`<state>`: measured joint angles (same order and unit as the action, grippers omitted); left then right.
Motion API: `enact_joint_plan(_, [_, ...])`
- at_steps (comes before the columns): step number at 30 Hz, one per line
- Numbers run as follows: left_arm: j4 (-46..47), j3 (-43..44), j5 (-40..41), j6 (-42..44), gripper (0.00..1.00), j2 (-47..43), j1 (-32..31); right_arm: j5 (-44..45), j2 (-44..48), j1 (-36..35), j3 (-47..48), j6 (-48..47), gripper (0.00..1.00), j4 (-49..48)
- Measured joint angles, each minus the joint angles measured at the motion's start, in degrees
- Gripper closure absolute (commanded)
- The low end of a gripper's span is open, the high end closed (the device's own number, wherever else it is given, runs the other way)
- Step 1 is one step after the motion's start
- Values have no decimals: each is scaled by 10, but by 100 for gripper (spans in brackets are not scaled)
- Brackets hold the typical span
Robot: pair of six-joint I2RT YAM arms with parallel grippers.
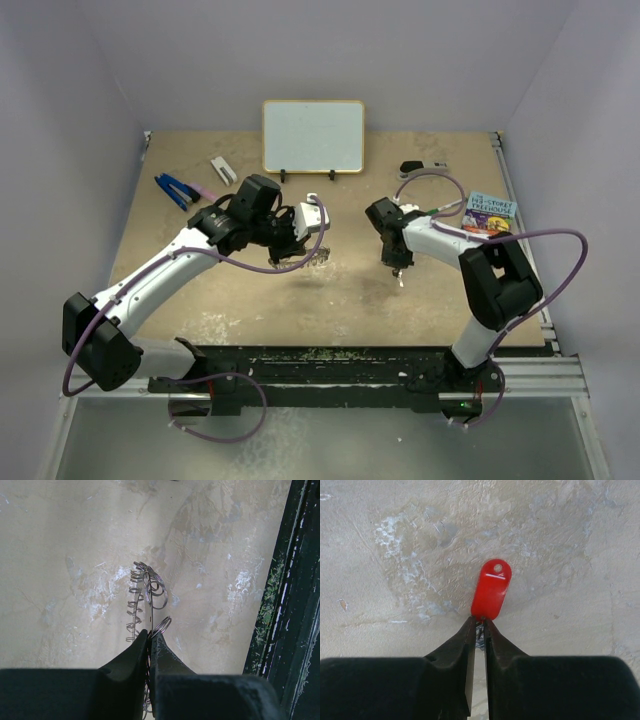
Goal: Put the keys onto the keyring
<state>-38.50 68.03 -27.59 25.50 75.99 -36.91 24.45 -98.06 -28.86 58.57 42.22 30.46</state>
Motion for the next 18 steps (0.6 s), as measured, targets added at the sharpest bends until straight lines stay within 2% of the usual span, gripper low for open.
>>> enact_joint_plan(7, [-1, 0, 0, 0, 97, 0, 0, 0, 22, -1, -1, 0, 80, 8])
enact_joint_plan(18, [-1, 0, 0, 0, 97, 0, 0, -2, 33, -4, -34, 0, 84, 10])
